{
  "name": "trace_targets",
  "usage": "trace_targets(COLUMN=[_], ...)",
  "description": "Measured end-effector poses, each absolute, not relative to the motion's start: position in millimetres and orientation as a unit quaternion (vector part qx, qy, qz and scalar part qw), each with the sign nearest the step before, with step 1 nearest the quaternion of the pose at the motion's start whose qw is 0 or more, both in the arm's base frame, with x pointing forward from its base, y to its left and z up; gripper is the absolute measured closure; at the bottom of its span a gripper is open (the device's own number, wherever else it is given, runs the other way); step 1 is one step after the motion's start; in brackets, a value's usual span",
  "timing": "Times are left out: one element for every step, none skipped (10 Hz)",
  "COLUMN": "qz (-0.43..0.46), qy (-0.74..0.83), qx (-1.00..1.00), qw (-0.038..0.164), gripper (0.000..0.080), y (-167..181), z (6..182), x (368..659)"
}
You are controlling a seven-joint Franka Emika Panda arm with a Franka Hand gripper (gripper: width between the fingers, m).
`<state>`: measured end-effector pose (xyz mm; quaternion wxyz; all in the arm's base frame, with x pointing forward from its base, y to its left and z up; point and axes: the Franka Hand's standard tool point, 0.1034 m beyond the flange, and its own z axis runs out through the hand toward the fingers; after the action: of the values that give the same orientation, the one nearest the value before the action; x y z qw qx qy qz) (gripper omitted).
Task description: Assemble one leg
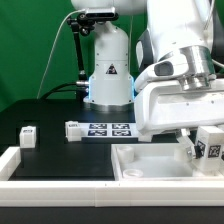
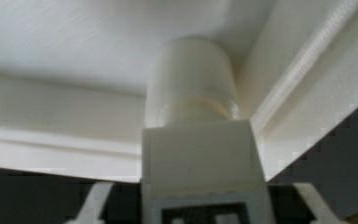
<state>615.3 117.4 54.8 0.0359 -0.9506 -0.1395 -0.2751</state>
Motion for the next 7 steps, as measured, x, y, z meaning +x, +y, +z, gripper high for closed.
trace_targets(qz=[-0.275, -0.275, -0.275, -0.275, -0.275, -0.275, -0.275], qy=[-0.140, -0.140, -0.140, -0.140, -0.140, -0.140, -0.140], qx=[-0.951, -0.951, -0.951, -0.951, -0.951, -0.951, -0.951], qw=[0.036, 0.036, 0.036, 0.036, 0.036, 0.036, 0.036], gripper=[0.0266, 0.0266, 0.0187, 0.0187, 0.0156, 0.0151, 0.0151], y=[117.4, 117.4, 117.4, 117.4, 117.4, 117.4, 117.4], z=[54.8, 54.8, 54.8, 54.8, 54.8, 54.8, 54.8], x=[615.3, 615.3, 615.3, 615.3, 615.3, 615.3, 615.3])
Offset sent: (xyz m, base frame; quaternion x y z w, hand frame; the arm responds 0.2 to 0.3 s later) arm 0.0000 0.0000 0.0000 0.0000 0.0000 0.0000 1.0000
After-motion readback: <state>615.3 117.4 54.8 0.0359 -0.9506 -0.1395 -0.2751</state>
